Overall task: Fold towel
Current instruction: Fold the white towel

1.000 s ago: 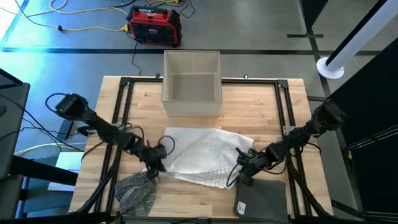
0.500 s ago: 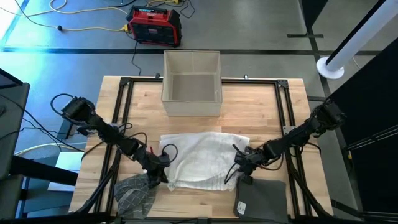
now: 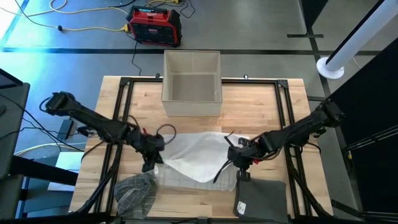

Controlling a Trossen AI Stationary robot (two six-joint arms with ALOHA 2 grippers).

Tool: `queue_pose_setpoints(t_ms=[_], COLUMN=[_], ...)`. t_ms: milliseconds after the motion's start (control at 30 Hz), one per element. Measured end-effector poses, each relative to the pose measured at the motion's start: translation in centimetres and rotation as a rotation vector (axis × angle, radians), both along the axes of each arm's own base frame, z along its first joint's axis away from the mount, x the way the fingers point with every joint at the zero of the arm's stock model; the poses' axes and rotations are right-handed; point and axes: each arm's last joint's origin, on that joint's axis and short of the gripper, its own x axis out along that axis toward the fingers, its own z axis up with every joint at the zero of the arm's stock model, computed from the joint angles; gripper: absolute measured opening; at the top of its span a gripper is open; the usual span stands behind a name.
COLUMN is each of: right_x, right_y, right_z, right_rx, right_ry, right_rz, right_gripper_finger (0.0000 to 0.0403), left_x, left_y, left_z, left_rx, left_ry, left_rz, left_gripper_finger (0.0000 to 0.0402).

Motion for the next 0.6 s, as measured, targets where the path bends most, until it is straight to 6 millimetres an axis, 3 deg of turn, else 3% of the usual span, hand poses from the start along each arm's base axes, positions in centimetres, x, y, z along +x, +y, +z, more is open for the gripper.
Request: queue_pose_setpoints(t_ms=[233,400,600], right_x=[-1.3,-2.5,-3.5], right_y=[0.1,-0.8,-2.0], right_z=[6.1,10.1,13.2], right_rx=[-0.209,-0.435,-0.65], right_ry=[-0.036,-0.152,-0.307], right_rz=[-0.113,-0.254,-0.395], right_gripper_finger=[0.0001,0.0001,0.0001], left_x=[-1.9,-2.8,-3.2], left_y=[2.6,4.7,6.3], left_z=[4.8,7.9,11.4], left_rx=[0.274,0.577,0.86], left_ry=[-0.088,-0.208,-0.318], left_rz=[0.11,0.279,0.381], left_gripper_finger=[0.0002,0.0002,0.0002])
